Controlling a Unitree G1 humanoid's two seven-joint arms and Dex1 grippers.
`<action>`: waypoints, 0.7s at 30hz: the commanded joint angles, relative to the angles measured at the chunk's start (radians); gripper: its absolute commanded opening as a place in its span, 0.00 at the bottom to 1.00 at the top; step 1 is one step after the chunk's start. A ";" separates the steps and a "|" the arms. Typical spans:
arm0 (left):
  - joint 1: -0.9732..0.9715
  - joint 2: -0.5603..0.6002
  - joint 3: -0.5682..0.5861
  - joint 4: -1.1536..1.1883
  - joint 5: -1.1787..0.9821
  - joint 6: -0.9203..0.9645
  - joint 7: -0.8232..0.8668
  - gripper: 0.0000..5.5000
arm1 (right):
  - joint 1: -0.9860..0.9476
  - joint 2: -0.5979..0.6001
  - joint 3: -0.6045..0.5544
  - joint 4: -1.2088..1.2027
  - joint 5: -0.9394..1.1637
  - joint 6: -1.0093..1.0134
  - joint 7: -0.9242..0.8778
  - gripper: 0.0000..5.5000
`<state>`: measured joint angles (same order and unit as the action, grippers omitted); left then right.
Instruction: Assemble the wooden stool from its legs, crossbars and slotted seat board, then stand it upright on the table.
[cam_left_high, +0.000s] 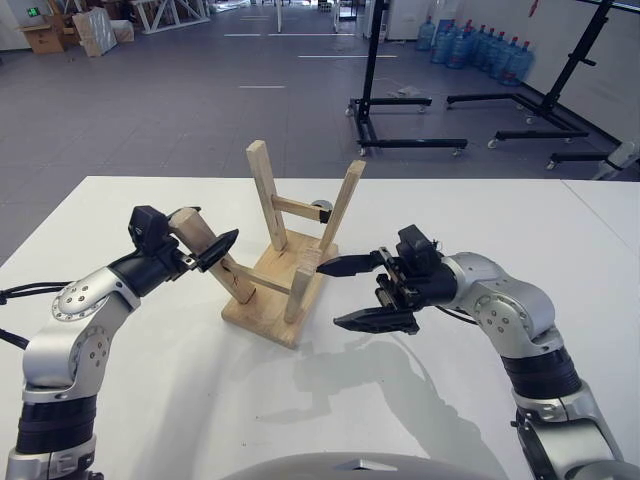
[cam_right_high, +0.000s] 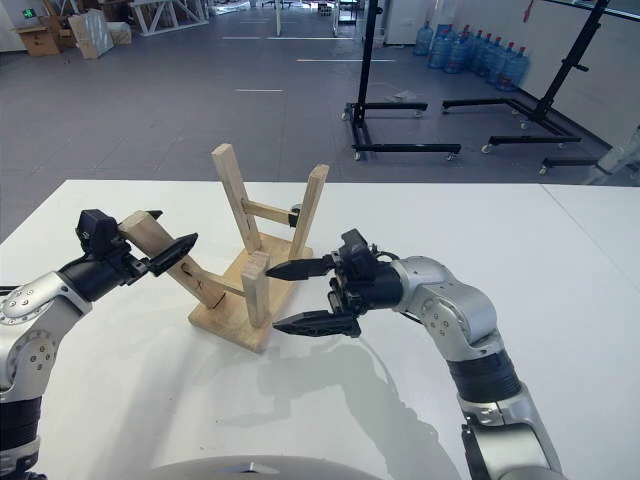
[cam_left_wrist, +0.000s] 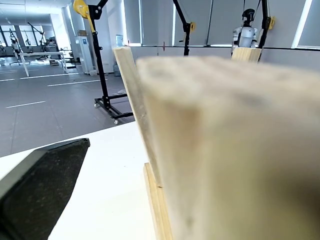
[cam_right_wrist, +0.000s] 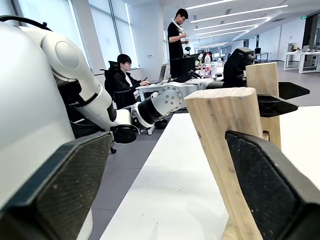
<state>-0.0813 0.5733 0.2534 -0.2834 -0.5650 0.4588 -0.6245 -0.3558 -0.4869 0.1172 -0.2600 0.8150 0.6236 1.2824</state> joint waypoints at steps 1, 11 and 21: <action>0.011 -0.009 0.003 0.005 0.016 -0.007 0.015 0.89 | -0.018 -0.062 -0.031 0.155 -0.079 -0.052 0.023 0.76; -0.067 -0.003 -0.026 -0.043 -0.013 -0.004 -0.016 0.89 | -0.195 0.102 -0.107 0.732 -0.298 -0.366 -0.143 0.76; -0.095 0.009 -0.036 -0.037 -0.009 -0.001 -0.048 0.89 | -0.422 0.211 -0.242 1.021 -0.329 -0.552 -0.283 0.76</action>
<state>-0.1630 0.5687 0.2281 -0.3266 -0.5807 0.4541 -0.6657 -0.7303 -0.2866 -0.1067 0.7315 0.4914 0.0851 1.0061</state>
